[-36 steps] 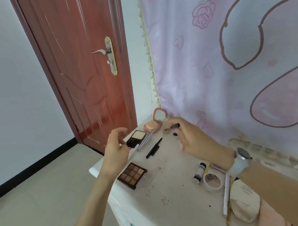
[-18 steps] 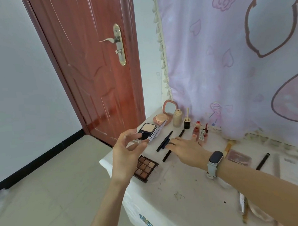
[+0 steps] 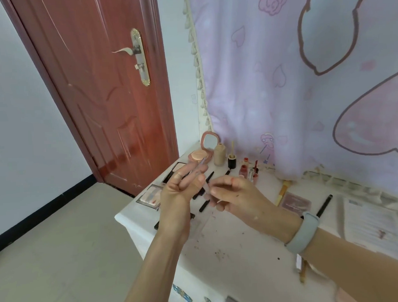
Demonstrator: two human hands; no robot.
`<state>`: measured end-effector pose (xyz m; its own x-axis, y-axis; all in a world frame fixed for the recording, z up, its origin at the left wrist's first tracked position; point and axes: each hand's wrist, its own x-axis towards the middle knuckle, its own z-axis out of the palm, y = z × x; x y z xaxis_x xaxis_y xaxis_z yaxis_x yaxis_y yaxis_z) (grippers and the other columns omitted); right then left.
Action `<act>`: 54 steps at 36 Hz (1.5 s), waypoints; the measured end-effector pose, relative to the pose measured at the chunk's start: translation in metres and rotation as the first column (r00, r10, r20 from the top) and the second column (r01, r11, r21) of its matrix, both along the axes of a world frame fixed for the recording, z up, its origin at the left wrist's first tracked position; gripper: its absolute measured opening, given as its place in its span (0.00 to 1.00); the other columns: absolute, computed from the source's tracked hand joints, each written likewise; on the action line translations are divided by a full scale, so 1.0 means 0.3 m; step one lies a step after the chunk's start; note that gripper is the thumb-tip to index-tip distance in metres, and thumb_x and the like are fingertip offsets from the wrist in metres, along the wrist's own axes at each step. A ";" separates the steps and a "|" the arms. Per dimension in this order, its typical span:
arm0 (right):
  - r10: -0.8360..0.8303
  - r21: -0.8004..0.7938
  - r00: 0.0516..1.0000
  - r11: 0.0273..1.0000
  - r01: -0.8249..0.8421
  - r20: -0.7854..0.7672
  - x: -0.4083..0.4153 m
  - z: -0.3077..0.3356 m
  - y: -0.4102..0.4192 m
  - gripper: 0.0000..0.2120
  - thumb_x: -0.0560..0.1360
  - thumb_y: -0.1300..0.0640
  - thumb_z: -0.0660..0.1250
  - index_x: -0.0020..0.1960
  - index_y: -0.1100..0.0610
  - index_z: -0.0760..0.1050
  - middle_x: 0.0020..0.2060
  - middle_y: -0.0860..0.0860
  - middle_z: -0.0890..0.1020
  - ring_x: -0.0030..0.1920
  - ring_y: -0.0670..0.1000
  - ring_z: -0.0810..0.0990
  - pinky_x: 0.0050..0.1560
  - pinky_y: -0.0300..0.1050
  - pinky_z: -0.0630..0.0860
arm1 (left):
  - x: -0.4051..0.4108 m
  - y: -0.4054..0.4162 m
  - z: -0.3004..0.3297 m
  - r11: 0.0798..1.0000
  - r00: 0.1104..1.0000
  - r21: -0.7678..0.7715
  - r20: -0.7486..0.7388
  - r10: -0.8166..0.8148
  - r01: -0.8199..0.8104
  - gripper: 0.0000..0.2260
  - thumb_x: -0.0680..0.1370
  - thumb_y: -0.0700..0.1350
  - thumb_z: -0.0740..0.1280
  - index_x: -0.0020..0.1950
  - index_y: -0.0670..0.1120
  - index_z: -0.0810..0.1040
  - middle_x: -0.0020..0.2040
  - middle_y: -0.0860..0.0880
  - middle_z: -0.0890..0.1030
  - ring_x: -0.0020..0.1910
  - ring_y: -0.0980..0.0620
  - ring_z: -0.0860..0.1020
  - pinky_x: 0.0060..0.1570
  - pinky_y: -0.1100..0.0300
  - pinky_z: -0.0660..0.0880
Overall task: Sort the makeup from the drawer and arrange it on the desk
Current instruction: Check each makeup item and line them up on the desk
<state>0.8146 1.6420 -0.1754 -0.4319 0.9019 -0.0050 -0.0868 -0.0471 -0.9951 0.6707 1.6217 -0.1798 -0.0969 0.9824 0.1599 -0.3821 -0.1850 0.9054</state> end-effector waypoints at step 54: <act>-0.353 0.352 0.084 0.826 -0.440 0.932 0.349 -0.217 0.055 0.30 0.71 0.32 0.57 0.69 0.44 0.64 0.65 0.47 0.70 0.64 0.52 0.66 0.63 0.50 0.63 | 0.149 -0.075 -0.372 0.959 0.150 0.280 -0.950 0.272 0.034 0.11 0.75 0.44 0.67 0.56 0.46 0.80 0.60 0.51 0.79 0.63 0.50 0.73 0.64 0.57 0.63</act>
<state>0.9192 1.6585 -0.2404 -0.4284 0.8996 -0.0842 0.9032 0.4290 -0.0125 0.7155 1.5992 -0.2915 0.1769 0.9041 0.3891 0.8309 -0.3491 0.4334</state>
